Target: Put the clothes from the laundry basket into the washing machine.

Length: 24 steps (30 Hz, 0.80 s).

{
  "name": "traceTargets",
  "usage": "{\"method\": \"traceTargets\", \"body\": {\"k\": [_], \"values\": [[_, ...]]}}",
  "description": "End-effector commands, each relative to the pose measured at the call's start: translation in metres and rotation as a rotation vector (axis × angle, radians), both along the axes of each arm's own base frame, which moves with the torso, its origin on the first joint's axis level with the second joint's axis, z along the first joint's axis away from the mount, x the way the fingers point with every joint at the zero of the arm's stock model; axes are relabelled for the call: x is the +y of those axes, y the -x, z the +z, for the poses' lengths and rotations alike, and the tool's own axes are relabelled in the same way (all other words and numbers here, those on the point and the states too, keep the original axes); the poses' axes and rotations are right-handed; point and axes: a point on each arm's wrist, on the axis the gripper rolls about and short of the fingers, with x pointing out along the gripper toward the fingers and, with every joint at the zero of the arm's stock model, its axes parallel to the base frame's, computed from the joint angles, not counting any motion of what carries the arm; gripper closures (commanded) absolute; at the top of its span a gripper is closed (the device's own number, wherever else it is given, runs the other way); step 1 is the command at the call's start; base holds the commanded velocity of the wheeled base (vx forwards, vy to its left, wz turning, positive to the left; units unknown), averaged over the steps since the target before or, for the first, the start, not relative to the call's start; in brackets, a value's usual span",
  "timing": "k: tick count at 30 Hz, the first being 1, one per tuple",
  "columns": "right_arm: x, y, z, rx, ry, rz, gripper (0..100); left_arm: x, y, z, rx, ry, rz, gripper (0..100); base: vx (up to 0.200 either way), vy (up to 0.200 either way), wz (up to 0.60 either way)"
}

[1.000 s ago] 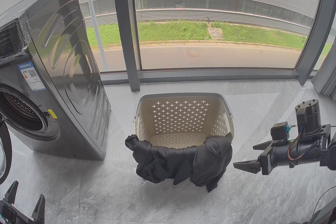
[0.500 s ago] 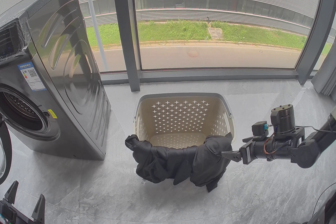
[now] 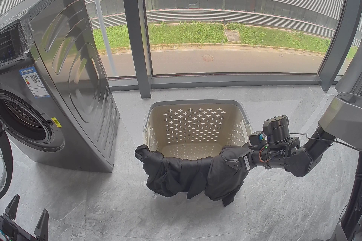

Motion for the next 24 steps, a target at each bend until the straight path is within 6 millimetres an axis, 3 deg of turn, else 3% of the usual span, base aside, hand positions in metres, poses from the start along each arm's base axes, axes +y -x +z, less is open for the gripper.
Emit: {"method": "traceTargets", "body": {"k": [1, 11, 24], "values": [[0.003, -0.007, -0.015, 0.025, 0.017, -0.006, 0, 0.0, 0.0, -0.005, 0.0, 0.001, -0.001, 0, 0.0, 0.0, 0.0], [0.008, -0.019, -0.024, 0.002, 0.013, -0.004, 0, 0.0, 0.0, -0.005, 0.0, 0.001, -0.001, 0, 0.0, 0.0, 0.0], [0.015, -0.018, -0.027, -0.004, 0.018, 0.017, 0, 0.0, 0.0, -0.005, 0.0, 0.001, 0.001, 0, 0.0, 0.0, 0.0]]}}
